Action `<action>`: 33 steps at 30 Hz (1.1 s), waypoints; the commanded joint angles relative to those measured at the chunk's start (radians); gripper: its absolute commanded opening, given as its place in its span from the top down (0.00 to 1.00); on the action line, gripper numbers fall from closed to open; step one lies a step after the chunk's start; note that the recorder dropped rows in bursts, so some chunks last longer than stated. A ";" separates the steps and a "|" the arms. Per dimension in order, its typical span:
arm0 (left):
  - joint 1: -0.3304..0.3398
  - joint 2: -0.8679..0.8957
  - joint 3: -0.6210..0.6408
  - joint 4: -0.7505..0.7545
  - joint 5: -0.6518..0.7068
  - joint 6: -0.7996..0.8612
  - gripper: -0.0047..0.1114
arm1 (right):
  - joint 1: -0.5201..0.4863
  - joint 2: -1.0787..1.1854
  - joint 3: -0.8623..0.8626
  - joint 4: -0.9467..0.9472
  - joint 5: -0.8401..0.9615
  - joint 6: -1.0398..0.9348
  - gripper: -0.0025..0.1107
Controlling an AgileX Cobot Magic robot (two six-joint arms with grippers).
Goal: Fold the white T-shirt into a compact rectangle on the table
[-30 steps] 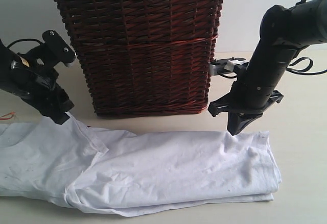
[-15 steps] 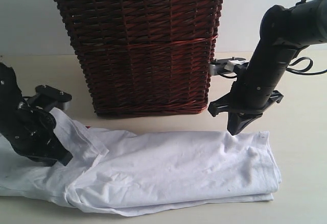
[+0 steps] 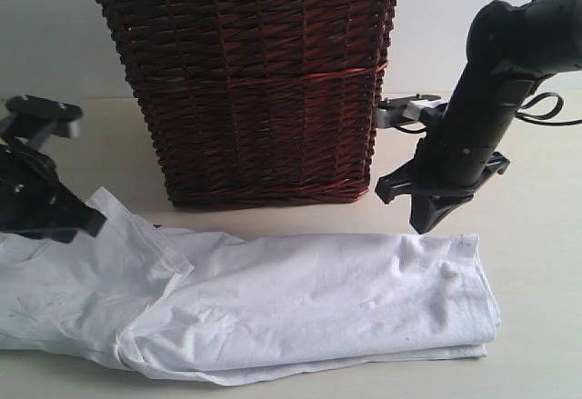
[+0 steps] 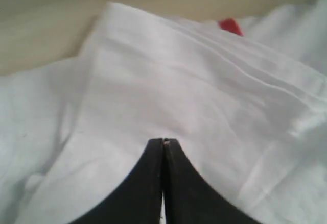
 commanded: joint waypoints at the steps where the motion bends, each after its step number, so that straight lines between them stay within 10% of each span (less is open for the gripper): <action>1: 0.149 -0.010 0.008 0.072 0.007 -0.166 0.96 | -0.003 -0.049 0.005 -0.103 -0.013 0.067 0.98; 9: 0.369 0.115 0.063 -0.018 0.038 -0.147 0.96 | -0.005 0.023 0.059 -0.117 -0.077 0.103 0.98; 26: 0.388 -0.030 0.073 -0.080 -0.064 -0.184 0.95 | -0.005 0.035 0.064 -0.128 -0.121 0.103 0.98; 33: 0.513 -0.061 0.073 -0.108 -0.057 -0.263 0.45 | -0.005 -0.059 0.064 -0.126 -0.158 0.103 0.98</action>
